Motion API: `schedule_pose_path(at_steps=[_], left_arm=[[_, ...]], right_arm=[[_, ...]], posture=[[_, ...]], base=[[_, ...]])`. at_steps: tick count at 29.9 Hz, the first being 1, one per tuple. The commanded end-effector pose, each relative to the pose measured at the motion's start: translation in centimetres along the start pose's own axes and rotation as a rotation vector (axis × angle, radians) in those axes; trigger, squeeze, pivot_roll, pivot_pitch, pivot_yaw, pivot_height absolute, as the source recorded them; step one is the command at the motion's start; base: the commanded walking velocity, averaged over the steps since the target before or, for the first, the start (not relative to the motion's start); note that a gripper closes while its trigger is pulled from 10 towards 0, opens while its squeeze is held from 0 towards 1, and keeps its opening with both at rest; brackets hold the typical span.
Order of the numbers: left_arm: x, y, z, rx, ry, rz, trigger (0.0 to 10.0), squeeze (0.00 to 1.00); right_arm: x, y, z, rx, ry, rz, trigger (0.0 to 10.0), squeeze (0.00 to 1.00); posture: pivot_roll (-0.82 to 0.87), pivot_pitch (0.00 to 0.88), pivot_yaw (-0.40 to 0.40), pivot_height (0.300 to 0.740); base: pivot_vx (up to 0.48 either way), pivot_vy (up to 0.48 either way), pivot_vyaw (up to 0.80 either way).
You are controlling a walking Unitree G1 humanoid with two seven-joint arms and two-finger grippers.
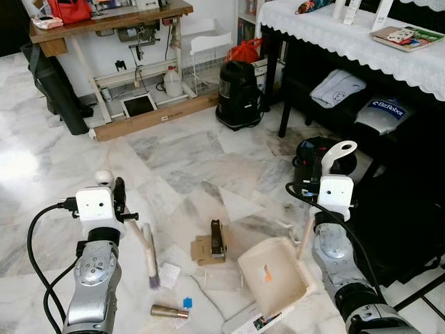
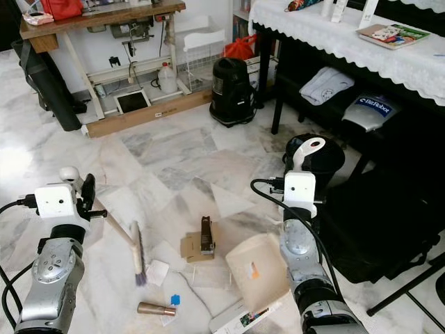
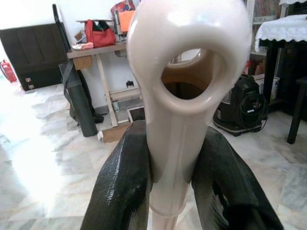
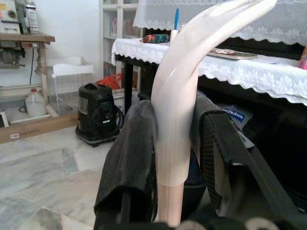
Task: Sweep floor
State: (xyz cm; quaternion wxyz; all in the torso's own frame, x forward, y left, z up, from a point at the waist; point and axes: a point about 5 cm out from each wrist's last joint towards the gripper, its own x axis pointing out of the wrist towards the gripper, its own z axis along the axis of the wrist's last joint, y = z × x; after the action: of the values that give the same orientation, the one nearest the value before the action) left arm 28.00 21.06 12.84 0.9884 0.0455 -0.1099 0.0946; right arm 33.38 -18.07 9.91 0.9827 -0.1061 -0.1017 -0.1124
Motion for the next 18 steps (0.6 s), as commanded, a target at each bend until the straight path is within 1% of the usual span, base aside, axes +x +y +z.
schedule_pose_path(at_steps=[1,10,18], left_arm=[[0.42,0.05,0.76,0.009,-0.05,0.003,10.0,0.0],[0.34,-0.34,0.65,0.011,-0.065,-0.011,10.0,0.0],[0.62,-0.44,0.89,0.014,-0.085,-0.017,10.0,0.0]], right_arm=[[0.81,-0.02,1.48,0.028,-0.061,-0.011,10.0,0.0],[0.76,-0.74,1.27,0.02,-0.057,-0.026,10.0,0.0],[0.69,-0.72,1.16,0.02,-0.051,-0.026,10.0,0.0]], posture=[[-0.01,0.019,0.045,0.74],[-0.02,0.0,0.053,0.74],[-0.02,0.0,0.055,0.74]], base=[[0.0,0.0,0.0],[0.0,0.0,0.0],[0.0,0.0,0.0]])
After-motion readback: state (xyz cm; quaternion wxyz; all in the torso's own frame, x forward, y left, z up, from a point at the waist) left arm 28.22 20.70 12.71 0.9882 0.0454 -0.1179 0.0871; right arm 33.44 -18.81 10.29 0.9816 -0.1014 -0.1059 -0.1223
